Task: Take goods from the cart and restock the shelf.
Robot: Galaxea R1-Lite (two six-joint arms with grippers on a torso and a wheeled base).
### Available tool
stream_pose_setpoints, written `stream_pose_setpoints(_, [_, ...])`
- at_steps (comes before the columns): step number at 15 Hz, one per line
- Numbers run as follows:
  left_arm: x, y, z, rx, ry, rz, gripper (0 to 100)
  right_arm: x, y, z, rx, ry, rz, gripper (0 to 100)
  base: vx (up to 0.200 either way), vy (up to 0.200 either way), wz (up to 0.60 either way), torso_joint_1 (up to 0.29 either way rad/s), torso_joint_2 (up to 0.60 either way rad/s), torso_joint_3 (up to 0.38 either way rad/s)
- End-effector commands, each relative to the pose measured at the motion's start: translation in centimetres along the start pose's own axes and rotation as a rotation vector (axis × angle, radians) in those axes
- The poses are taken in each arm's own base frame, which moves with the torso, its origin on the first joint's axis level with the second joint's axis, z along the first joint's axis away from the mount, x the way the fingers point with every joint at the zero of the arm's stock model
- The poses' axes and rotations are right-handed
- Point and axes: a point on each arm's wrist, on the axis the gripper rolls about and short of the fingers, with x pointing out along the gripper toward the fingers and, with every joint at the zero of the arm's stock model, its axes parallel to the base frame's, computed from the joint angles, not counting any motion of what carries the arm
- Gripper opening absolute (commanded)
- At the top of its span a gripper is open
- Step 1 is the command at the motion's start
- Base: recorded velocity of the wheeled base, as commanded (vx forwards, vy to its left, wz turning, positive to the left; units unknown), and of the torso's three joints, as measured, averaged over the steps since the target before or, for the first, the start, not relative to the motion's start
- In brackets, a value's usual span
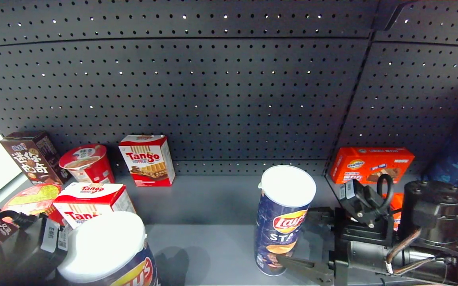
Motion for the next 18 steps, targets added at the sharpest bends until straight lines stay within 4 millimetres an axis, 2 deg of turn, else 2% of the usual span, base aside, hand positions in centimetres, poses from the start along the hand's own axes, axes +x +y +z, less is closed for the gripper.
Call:
stream_pose_setpoints(1, [0.3, 0.1, 0.6, 0.004, -0.004, -0.001, 0, -1.5, 0.7, 0.9, -0.023, -0.043, -0.007, 100, 0.000, 0.000, 0.00, 0.000, 0.00, 0.000])
stream_pose_setpoints(4, [1.7, 0.7, 3.2, 0.034, -0.033, 0.004, 0, -3.3, 1.2, 2.3, -0.051, -0.098, -0.036, 100, 0.000, 0.000, 0.00, 0.000, 0.00, 0.000])
stream_pose_setpoints(7, [3.0, 1.3, 4.5, 0.061, -0.057, 0.006, 0, -5.1, 1.3, 3.3, -0.068, -0.137, -0.103, 100, 0.000, 0.000, 0.00, 0.000, 0.00, 0.000])
stream_pose_setpoints(12, [3.8, 1.6, 4.3, 0.056, -0.044, 0.006, 0, -8.0, 1.6, 4.1, -0.081, -0.176, -0.185, 100, 0.000, 0.000, 0.00, 0.000, 0.00, 0.000])
stream_pose_setpoints(14, [3.7, 1.6, 4.4, 0.059, -0.057, 0.013, 0, -8.4, 1.6, 4.3, -0.080, -0.181, -0.236, 100, 0.000, 0.000, 0.00, 0.000, 0.00, 0.000])
stream_pose_setpoints(18, [2.7, 1.3, 5.4, 0.080, -0.105, 0.092, 0, -11.6, 1.6, 4.5, -0.098, -0.232, -0.398, 100, 0.000, 0.000, 0.00, 0.000, 0.00, 0.000])
